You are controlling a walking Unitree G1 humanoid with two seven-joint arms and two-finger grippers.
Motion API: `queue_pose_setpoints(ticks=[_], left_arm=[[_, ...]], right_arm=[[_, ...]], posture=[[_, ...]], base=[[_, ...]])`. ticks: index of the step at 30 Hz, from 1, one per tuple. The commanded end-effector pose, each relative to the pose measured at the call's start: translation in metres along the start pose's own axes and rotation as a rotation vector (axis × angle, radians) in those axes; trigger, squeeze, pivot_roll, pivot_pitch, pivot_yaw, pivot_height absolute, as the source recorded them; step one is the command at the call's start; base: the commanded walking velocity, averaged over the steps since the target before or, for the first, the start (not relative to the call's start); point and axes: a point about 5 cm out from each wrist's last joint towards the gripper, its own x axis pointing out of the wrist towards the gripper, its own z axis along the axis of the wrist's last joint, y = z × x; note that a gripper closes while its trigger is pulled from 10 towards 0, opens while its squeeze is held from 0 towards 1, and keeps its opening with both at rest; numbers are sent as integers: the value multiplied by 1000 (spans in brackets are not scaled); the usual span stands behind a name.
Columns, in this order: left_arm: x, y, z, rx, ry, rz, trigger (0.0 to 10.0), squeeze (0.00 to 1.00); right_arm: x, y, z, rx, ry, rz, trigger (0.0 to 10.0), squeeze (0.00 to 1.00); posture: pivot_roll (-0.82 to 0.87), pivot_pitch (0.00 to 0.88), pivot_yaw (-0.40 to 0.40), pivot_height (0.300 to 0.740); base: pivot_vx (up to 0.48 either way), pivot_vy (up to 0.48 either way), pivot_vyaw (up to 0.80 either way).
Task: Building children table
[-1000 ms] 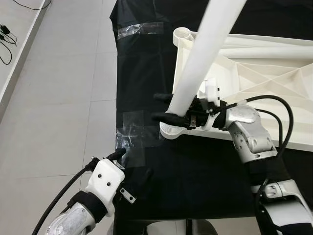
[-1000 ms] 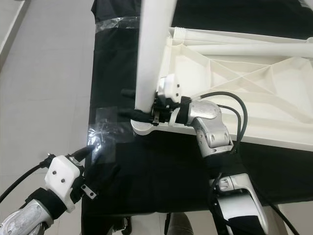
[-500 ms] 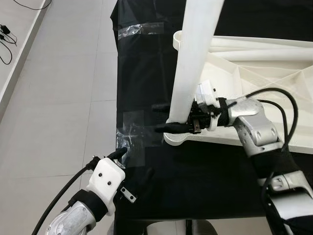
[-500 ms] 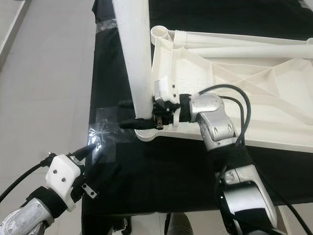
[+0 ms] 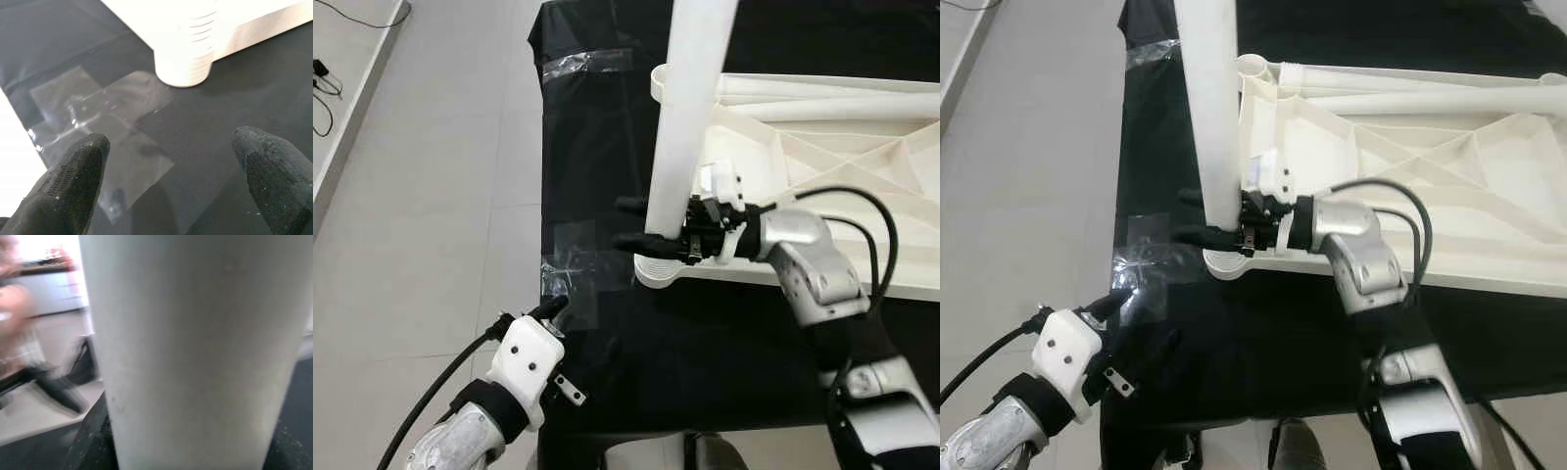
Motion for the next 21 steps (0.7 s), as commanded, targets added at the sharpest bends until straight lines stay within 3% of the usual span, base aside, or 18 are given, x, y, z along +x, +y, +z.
queue_pose_setpoints(ticks=[1,2,3,4,6,7,8,16,20,21], left_arm=[[-2,-2,-4,-7,17,-8,10000,0],[-2,-2,-4,-7,17,-8,10000,0],[-2,-2,-4,-7,18,-7,10000,0],[-2,-2,-4,-7,18,-7,10000,0],[-2,-1,-5,-6,18,-4,10000,0],[-2,-1,-5,-6,18,-4,10000,0],[-2,0,-5,-1,19,1,10000,0],[1,4,-9,16,26,0,10000,0],[2,13,-9,20,24,47,10000,0],[2,22,-7,9,18,88,10000,0]], right_arm=[[2,17,-33,90,165,-219,10000,0],[2,17,-33,90,165,-219,10000,0],[-4,21,-44,57,283,-466,10000,0],[-4,21,-44,57,283,-466,10000,0],[-17,36,-49,21,369,-681,10000,0],[-17,36,-49,21,369,-681,10000,0],[-15,40,-50,84,341,-714,10000,0],[3,34,-49,100,306,-722,10000,0],[6,36,-47,121,296,-783,10000,0],[6,37,-46,123,301,-813,10000,0]], posture=[[74,352,18,740],[74,352,18,740],[71,351,15,740],[71,351,15,740],[77,348,16,740],[77,348,16,740],[72,345,29,740],[86,304,28,740],[94,280,29,740],[97,268,30,740]], base=[[0,0,0],[0,0,0],[0,0,0],[0,0,0],[0,0,0],[0,0,0],[0,0,0],[0,0,0],[0,0,0],[0,0,0]])
